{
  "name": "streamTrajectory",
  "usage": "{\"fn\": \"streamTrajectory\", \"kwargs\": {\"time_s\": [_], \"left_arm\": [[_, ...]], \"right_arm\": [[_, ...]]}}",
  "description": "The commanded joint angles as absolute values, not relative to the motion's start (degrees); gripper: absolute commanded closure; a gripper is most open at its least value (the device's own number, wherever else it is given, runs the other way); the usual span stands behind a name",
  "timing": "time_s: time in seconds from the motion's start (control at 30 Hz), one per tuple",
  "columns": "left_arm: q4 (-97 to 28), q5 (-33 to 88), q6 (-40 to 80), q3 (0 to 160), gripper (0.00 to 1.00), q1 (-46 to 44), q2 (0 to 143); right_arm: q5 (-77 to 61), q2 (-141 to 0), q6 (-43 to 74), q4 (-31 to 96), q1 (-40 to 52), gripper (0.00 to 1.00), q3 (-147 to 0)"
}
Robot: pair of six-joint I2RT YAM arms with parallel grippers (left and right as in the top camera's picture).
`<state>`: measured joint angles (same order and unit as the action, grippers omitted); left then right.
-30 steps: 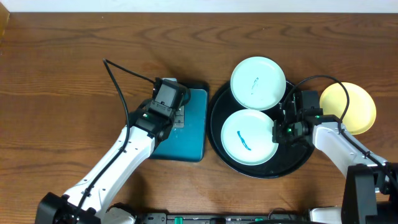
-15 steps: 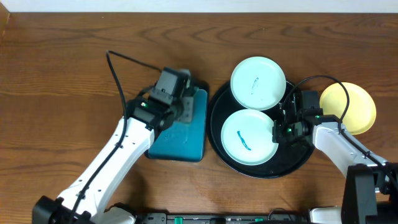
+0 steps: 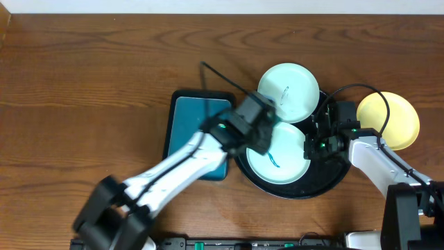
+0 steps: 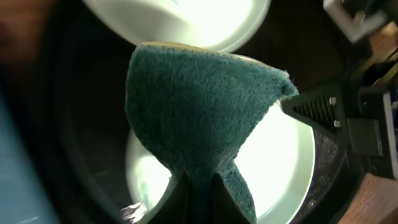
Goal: Clean dirty plates on tray and stack at the side
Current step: 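Scrub the white plate with the sponge in the left gripper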
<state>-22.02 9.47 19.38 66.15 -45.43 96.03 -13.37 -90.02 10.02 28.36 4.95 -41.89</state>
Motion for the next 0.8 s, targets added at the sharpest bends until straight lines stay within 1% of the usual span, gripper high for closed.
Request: {"fn": "streamTrajectory", "kwargs": {"time_s": [0.0,0.3,0.43,0.5,0.63,0.7,0.77], "left_arm": [[-19.66,10.09,23.79,67.20,0.92,-48.58,100.09],[-16.27,9.89,30.79,67.20,0.93,-53.12,107.96],[-16.45,8.56,30.52,67.20,0.93,-54.08,109.82],[-17.82,3.36,30.55,67.20,0.93,-54.04,110.21],[-22.06,-11.90,31.59,67.20,0.93,-53.28,110.28],[-23.42,-15.99,32.10,67.20,0.93,-52.42,110.28],[-24.01,-17.10,32.10,67.20,0.92,-51.44,110.28]], "right_arm": [[-12.29,-92.27,10.66,27.70,5.72,0.99,-41.34],[-12.29,-92.27,10.66,27.68,5.72,0.99,-41.34],[-12.27,-92.27,10.66,27.70,5.74,0.99,-41.34],[-12.29,-92.27,10.66,27.77,5.74,0.99,-41.34],[-12.29,-92.27,10.66,27.90,5.72,0.99,-41.34],[-12.29,-92.27,10.66,27.90,5.72,0.99,-41.34],[-12.29,-92.27,10.66,27.90,5.72,0.99,-41.34]]}}
